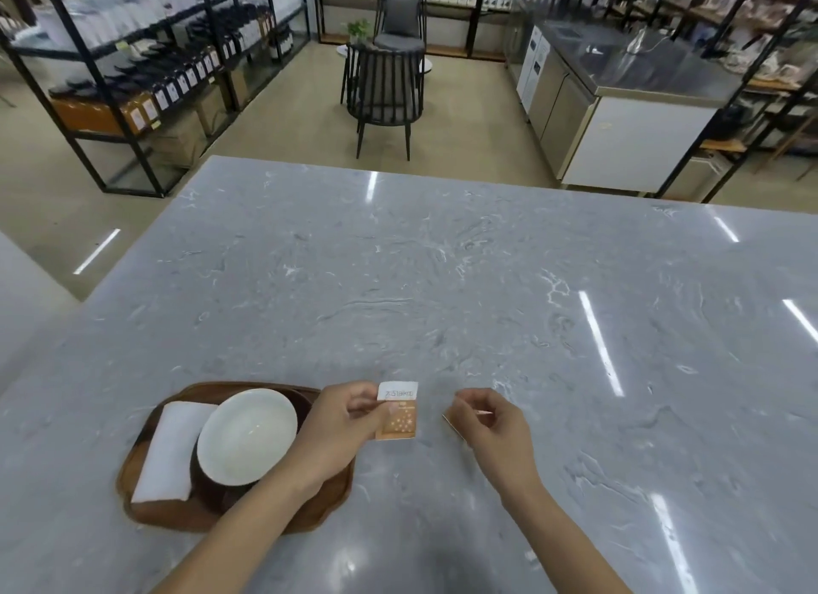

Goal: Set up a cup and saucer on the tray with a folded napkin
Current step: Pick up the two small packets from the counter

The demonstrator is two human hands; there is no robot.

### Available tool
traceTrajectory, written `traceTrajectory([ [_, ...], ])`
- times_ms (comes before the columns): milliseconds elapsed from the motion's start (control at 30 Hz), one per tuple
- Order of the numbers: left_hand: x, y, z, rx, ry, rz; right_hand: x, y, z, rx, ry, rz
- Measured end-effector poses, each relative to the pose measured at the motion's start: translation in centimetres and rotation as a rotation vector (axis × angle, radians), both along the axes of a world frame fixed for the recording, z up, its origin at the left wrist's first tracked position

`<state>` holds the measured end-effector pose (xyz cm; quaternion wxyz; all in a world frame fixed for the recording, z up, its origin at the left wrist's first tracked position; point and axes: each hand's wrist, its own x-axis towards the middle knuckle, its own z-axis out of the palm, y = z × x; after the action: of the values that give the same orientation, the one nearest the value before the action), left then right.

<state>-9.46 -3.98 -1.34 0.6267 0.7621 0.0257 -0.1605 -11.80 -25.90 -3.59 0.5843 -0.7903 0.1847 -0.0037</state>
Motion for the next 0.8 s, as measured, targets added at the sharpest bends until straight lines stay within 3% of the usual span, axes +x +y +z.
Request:
traceTrajectory([
  [167, -1.1, -0.7, -1.2, -0.019, 0.029, 0.012, 0.6, -2.3, -2.7, -0.473, 0.111, 0.055],
  [300, -1.5, -1.3, -2.0, -0.017, 0.043, 0.021, 1.1, -2.0, -3.2, -0.592, 0.185, 0.103],
  [567, -1.6, -1.6, -2.7, -0.035, 0.052, 0.031, 2.5, -2.6, -2.3, -0.476, 0.260, 0.146],
  [667, -1.7, -1.8, -2.8, -0.034, 0.039, 0.044, 2.0, -2.4, -1.7, -0.448, 0.130, 0.164],
  [800, -1.9, -1.9, -3.1, 0.011, -0.036, 0.097, 0.2, -1.7, -0.2, -0.140, 0.024, 0.195],
])
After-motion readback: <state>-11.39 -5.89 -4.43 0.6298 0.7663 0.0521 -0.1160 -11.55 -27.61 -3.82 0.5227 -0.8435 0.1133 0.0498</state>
